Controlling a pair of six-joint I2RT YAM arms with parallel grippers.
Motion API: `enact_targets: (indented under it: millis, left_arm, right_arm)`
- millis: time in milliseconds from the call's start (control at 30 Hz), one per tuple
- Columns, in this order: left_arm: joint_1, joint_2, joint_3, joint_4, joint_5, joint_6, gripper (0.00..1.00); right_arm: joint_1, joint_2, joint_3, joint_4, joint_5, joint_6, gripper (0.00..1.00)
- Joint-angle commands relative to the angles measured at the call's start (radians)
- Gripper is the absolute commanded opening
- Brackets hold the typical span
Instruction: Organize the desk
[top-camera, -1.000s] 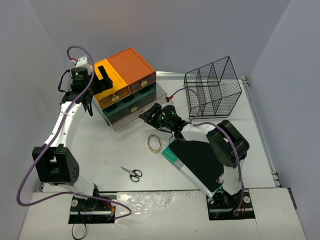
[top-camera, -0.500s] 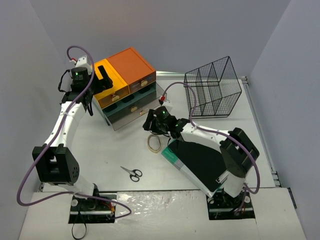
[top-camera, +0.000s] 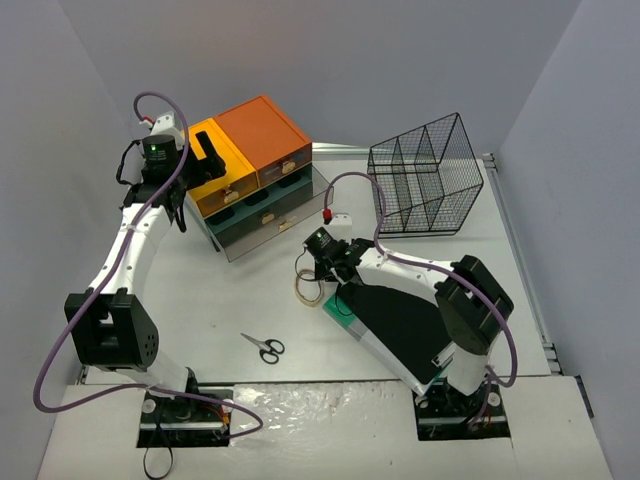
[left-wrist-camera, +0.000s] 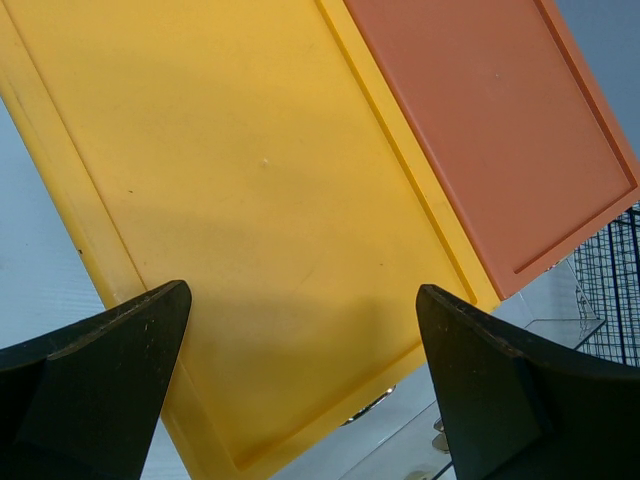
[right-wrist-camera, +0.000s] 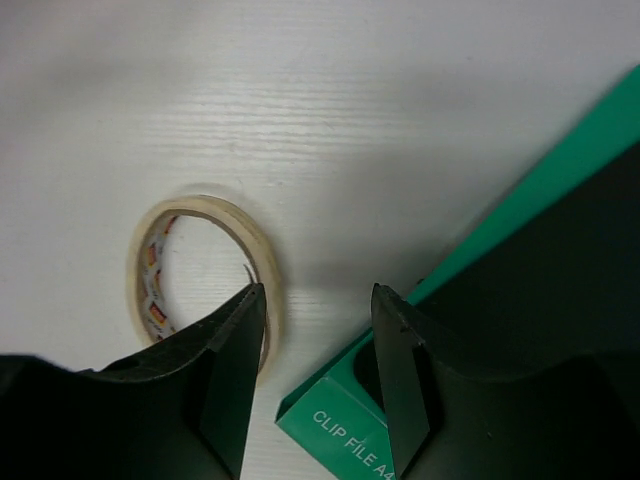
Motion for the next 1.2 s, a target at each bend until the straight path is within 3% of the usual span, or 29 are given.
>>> enact_targets:
  millis: [0,467,1167]
  left_arm:
    - [0.042,0.034,-0.04,-0.208,-0.085,-0.01,0.97]
    - [0.043,0.033,-0.033,-0.22,-0.09,-0.001,0.97]
    - [0.043,0.036,-0.032,-0.22,-0.09,-0.001,0.97]
  right_arm:
    - [0.026,0.023,0.004,-0.031,0.071,-0.025,0.42]
    - [0.063,0.08,0.003,0.033,0.032,-0.05,0.41]
    - [0.1,-0.023,0.069,-0.042,0.089,-0.037,0.42]
